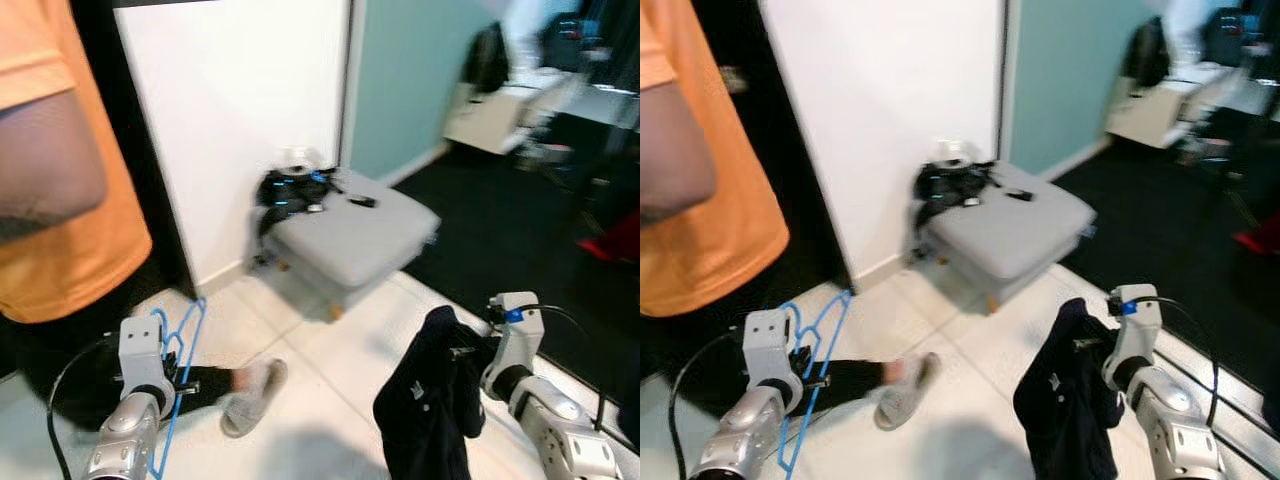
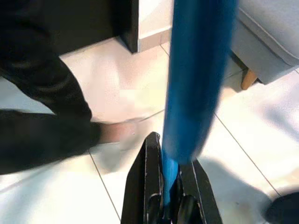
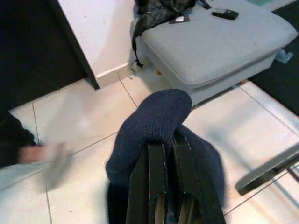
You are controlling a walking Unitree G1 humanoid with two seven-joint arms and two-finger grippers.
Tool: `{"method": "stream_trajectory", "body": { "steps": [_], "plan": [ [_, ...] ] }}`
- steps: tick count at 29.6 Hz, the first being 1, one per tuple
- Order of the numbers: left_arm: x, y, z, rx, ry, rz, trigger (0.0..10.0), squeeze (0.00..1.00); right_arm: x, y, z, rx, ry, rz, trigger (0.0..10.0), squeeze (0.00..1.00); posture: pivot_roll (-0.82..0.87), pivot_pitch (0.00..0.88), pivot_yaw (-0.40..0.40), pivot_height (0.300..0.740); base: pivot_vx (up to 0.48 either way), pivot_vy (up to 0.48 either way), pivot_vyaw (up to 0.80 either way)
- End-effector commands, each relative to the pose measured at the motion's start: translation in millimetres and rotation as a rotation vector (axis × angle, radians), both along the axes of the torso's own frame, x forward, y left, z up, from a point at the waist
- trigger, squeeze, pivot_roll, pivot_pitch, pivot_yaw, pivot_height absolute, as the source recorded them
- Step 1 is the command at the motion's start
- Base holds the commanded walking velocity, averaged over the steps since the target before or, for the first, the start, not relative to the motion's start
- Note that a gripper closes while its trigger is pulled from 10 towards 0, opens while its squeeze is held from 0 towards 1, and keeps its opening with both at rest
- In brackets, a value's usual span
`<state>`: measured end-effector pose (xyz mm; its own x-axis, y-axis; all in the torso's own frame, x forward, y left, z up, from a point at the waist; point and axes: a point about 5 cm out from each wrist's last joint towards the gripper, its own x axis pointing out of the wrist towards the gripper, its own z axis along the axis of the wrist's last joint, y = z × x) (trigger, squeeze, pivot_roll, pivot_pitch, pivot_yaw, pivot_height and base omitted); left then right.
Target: Hang hanger
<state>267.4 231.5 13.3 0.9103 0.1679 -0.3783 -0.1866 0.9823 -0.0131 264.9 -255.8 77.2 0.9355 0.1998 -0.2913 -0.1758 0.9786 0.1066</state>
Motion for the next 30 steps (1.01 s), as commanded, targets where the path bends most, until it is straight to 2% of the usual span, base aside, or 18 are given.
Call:
{"method": "stream_trajectory", "body": {
  "steps": [1,3,6,8,11,13,14,15,16,17,19,21,22,23,24,26,28,30],
  "plan": [
    [-3.9,6.1,-2.2,0.015,0.001,0.006,10.0,0.00,3.3,0.1,11.7,0.007,-0.064,0.010,10.0,0.00,0.10,0.000,-0.072,0.740,0.000,0.000,0.80],
    [-10.6,14.0,-6.0,0.016,0.005,0.024,10.0,0.00,3.7,-1.6,14.3,0.010,-0.068,0.020,10.0,0.00,0.11,0.000,-0.089,0.740,0.000,0.000,0.80],
    [-10.6,14.0,-6.0,0.016,0.005,0.024,10.0,0.00,3.7,-1.6,14.3,0.010,-0.068,0.020,10.0,0.00,0.11,0.000,-0.089,0.740,0.000,0.000,0.80],
    [-23.3,31.6,-6.7,0.011,-0.016,0.080,10.0,0.00,5.5,2.1,21.5,0.032,-0.094,0.050,10.0,0.00,0.11,0.000,-0.097,0.740,0.000,0.000,0.80],
    [-23.3,31.6,-6.7,0.011,-0.016,0.080,10.0,0.00,5.5,2.1,21.5,0.032,-0.094,0.050,10.0,0.00,0.11,0.000,-0.097,0.740,0.000,0.000,0.80],
    [-26.3,38.1,2.3,0.017,-0.064,0.102,10.0,0.00,6.0,7.2,24.6,0.051,-0.114,0.061,10.0,0.00,0.11,0.000,-0.095,0.740,0.000,0.000,0.79],
    [-28.1,34.2,22.0,0.032,-0.145,0.082,10.0,0.00,1.6,20.2,27.4,0.084,-0.143,0.085,10.0,0.00,0.11,0.000,-0.091,0.740,0.000,0.000,0.79],
    [-28.1,34.2,22.0,0.032,-0.145,0.082,10.0,0.00,1.6,20.2,27.4,0.084,-0.143,0.085,10.0,0.00,0.11,0.000,-0.091,0.740,0.000,0.000,0.79],
    [-31.8,23.2,40.2,0.045,-0.215,0.040,10.0,0.00,-5.0,33.1,29.8,0.116,-0.167,0.107,10.0,0.00,0.12,0.000,-0.086,0.740,0.000,0.000,0.79],
    [-31.8,23.2,40.2,0.045,-0.215,0.040,10.0,0.00,-5.0,33.1,29.8,0.116,-0.167,0.107,10.0,0.00,0.12,0.000,-0.086,0.740,0.000,0.000,0.79],
    [-42.2,-12.9,66.3,0.035,-0.305,-0.087,10.0,0.00,-22.3,57.3,31.8,0.169,-0.193,0.144,10.0,0.00,0.11,0.000,-0.078,0.740,0.000,0.000,0.79],
    [-42.2,-12.9,66.3,0.035,-0.305,-0.087,10.0,0.00,-22.3,57.3,31.8,0.169,-0.193,0.144,10.0,0.00,0.11,0.000,-0.078,0.740,0.000,0.000,0.79],
    [-45.7,-24.5,71.2,0.031,-0.322,-0.127,10.0,0.00,-27.7,63.5,31.5,0.179,-0.195,0.152,10.0,0.00,0.11,0.000,-0.078,0.740,0.000,0.000,0.79],
    [-45.7,-24.5,71.2,0.031,-0.322,-0.127,10.0,0.00,-27.7,63.5,31.5,0.179,-0.195,0.152,10.0,0.00,0.11,0.000,-0.078,0.740,0.000,0.000,0.79],
    [-48.7,-48.4,74.1,0.053,-0.336,-0.236,10.0,0.00,-37.5,67.4,28.9,0.183,-0.189,0.135,10.0,0.00,0.10,0.000,-0.064,0.740,0.000,0.000,0.79],
    [-48.7,-48.4,74.1,0.053,-0.336,-0.236,10.0,0.00,-37.5,67.4,28.9,0.183,-0.189,0.135,10.0,0.00,0.10,0.000,-0.064,0.740,0.000,0.000,0.79],
    [-56.5,-68.6,72.5,0.034,-0.322,-0.333,10.0,0.00,-60.9,70.6,19.7,0.190,-0.160,0.078,10.0,0.00,0.08,0.000,-0.053,0.740,0.000,0.000,0.79],
    [-56.5,-68.6,72.5,0.034,-0.322,-0.333,10.0,0.00,-60.9,70.6,19.7,0.190,-0.160,0.078,10.0,0.00,0.08,0.000,-0.053,0.740,0.000,0.000,0.79]
  ]
}}
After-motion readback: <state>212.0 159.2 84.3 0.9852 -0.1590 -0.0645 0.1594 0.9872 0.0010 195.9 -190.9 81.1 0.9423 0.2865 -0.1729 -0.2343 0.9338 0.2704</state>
